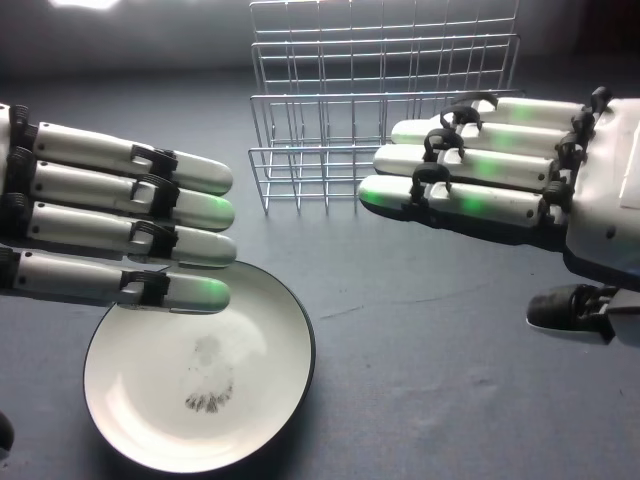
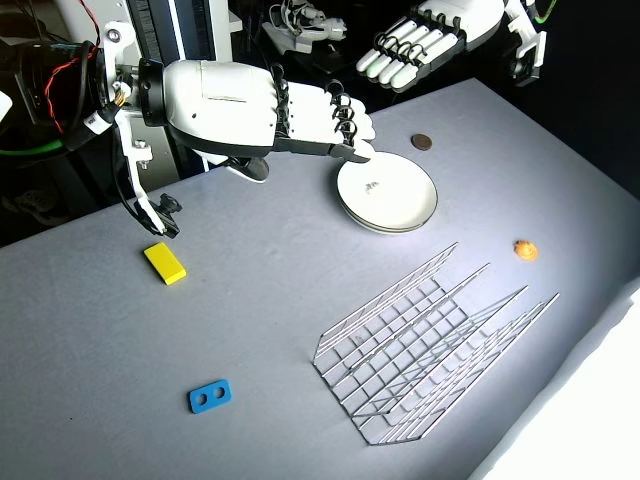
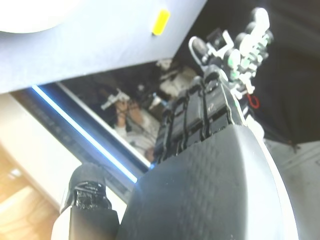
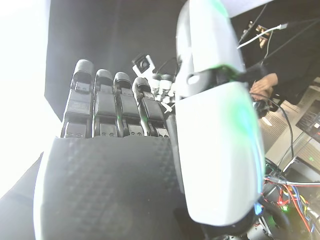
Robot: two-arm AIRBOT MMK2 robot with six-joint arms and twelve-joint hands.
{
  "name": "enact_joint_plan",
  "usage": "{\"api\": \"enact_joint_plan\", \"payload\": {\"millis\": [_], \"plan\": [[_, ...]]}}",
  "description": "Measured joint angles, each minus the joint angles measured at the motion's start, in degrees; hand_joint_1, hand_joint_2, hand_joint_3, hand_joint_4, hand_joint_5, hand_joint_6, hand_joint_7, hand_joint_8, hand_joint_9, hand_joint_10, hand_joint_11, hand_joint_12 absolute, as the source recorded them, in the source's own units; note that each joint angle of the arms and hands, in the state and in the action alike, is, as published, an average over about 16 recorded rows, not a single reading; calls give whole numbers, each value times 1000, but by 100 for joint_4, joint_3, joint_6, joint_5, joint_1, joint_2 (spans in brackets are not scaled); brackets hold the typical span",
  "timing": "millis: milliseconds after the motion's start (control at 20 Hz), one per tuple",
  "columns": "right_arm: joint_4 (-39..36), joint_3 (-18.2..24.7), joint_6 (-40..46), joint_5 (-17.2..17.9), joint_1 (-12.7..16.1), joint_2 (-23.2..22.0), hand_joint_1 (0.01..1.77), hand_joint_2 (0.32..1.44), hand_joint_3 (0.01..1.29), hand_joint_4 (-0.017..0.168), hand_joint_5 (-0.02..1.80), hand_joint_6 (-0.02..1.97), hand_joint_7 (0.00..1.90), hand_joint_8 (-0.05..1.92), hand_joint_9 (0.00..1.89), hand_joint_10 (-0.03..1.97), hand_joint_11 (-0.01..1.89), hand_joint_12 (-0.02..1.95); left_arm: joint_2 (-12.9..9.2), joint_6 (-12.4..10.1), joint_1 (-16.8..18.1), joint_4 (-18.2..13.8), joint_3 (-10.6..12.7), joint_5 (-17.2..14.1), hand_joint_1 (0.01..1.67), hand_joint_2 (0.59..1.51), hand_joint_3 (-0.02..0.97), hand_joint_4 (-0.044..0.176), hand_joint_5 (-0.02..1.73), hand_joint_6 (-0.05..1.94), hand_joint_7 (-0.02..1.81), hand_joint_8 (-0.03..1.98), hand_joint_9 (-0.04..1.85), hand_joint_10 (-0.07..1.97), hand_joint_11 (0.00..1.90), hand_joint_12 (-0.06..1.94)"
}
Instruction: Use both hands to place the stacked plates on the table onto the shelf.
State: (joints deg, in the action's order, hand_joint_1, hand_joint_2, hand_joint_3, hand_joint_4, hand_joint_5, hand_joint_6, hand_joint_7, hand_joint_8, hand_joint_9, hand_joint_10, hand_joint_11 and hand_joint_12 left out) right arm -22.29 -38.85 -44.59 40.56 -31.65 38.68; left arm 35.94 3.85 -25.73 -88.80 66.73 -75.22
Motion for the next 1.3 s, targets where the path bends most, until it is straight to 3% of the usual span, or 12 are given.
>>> {"api": "enact_joint_plan", "payload": {"millis": [200,500,1050,1300], "plan": [[-57,-1,95,-159,19,1,1303,994,18,3,23,17,20,14,21,4,20,378,16,-4,60,-262,80,-44,16,1149,31,-1,20,-6,21,-9,21,5,21,-12],[-258,-3,330,-372,58,12,1298,1006,18,2,24,17,24,14,21,4,21,415,77,108,-130,-605,245,-94,16,1158,25,-1,17,-1,21,-9,21,5,22,-11],[-538,-5,612,-511,111,28,1259,1028,17,1,34,17,27,15,26,4,21,478,380,448,-702,-804,520,64,15,1171,25,-1,20,-1,23,-10,18,5,21,-11],[-526,-5,613,-522,115,28,1231,1033,17,0,36,17,28,15,32,5,21,526,493,491,-939,-917,557,256,15,1172,22,-1,23,-1,25,-9,18,5,21,-12]]}}
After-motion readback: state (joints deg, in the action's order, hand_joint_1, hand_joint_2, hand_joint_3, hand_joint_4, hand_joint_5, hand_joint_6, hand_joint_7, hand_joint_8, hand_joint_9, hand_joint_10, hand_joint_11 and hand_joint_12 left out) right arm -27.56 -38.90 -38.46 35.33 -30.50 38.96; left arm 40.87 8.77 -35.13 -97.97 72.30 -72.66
